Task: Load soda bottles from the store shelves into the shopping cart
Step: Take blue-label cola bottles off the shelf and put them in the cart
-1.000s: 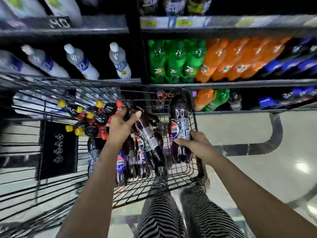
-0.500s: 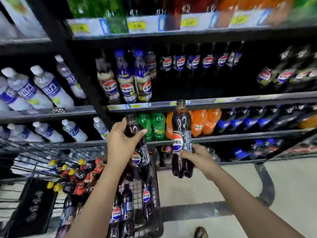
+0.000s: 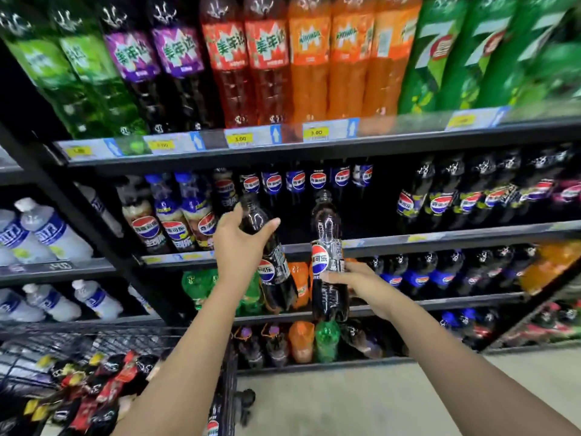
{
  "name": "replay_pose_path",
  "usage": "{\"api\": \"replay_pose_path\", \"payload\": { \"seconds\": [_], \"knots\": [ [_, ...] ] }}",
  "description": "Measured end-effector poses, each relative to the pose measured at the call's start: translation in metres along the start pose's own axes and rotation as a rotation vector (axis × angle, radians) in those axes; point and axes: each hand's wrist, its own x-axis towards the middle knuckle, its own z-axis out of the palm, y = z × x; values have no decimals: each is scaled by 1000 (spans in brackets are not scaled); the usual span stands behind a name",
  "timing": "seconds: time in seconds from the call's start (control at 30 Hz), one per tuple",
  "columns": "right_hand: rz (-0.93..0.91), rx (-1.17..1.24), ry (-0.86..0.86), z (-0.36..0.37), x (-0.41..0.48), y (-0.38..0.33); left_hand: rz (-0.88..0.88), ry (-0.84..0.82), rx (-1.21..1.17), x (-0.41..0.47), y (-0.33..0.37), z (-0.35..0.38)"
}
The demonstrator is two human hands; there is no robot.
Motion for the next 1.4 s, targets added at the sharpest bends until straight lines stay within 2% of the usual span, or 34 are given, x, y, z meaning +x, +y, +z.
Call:
{"api": "replay_pose_path", "payload": {
  "seconds": [0.3,0.47,0.63,0.77,0.87,1.07,1.3,1.4],
  "knots": [
    [-63,106,-27,-19,53,-35,-50,127,-59,35,4,33],
    [-101,128,9,-24,89,-49,-5,217,-102,56,-7,45],
    [-103,131,32,-28,125,-57,40,208,-96,69,-19,59],
    [-95,197,62,-29,141,-60,-47,172,-72,71,-33,68],
    [-88,226,110,-33,154,-59,-42,167,-56,80,-37,71],
    [-100,19,231,-33,174,-61,1,131,22,104,-37,81],
    [-98,-289,195,-30,176,-58,64,110,105,100,-38,89],
    [-119,-312,189,-30,175,-55,65,70,56,95,-39,86]
  ]
}}
